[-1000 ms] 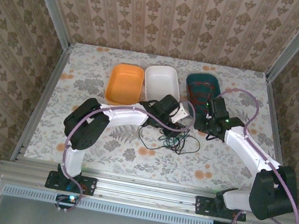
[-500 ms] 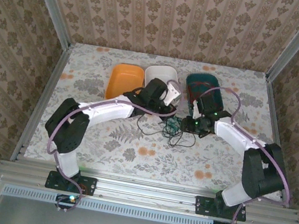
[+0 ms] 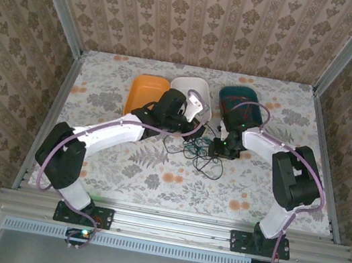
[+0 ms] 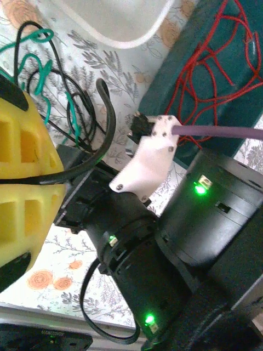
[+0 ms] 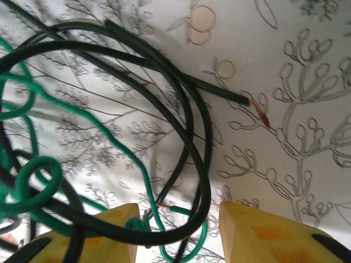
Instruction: Untangle the cables
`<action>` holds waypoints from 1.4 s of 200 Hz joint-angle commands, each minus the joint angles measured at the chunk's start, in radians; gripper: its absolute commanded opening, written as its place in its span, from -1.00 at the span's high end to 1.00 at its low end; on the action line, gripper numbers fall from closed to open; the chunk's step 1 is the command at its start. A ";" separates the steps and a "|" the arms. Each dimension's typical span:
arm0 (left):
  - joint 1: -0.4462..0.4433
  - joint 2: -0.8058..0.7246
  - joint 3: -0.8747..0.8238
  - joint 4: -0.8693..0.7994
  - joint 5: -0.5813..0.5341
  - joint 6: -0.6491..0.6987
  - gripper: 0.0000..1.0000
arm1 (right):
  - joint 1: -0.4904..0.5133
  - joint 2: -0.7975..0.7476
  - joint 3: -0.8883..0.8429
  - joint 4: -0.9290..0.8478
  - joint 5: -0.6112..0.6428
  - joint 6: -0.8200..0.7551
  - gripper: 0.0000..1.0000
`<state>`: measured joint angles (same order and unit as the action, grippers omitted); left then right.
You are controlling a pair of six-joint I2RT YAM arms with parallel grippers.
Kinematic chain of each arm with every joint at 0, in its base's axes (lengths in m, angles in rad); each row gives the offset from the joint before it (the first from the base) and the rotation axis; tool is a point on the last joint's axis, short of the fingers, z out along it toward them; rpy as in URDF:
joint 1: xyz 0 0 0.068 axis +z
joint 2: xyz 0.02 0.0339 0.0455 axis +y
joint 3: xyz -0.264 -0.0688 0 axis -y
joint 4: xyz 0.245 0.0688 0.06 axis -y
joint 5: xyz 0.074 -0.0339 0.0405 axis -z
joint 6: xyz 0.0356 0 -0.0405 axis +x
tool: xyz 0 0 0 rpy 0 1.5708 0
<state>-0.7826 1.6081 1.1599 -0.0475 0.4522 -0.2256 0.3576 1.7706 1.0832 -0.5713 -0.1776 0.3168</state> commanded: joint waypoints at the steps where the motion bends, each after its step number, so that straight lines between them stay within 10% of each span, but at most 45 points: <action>1: 0.011 -0.029 -0.039 0.000 0.023 -0.015 0.89 | -0.017 0.005 0.008 -0.057 0.048 0.017 0.13; 52: 0.003 0.057 -0.055 -0.058 0.026 0.012 0.00 | -0.022 -0.045 -0.019 -0.029 0.026 0.016 0.14; 112: 0.004 0.082 -0.064 -0.083 -0.015 0.032 -0.04 | -0.023 -0.074 -0.027 -0.028 0.029 0.016 0.15; 183: 0.009 -0.004 -0.157 -0.045 -0.323 0.038 -0.15 | -0.023 -0.072 -0.028 -0.022 0.015 0.013 0.15; 280: 0.037 0.070 -0.146 -0.060 -0.369 0.006 -0.15 | -0.023 -0.075 -0.023 -0.026 0.009 0.008 0.15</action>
<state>-0.7509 1.6386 0.9977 -0.0967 0.0803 -0.2100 0.3355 1.7195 1.0695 -0.5827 -0.1623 0.3202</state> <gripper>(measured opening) 0.580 0.425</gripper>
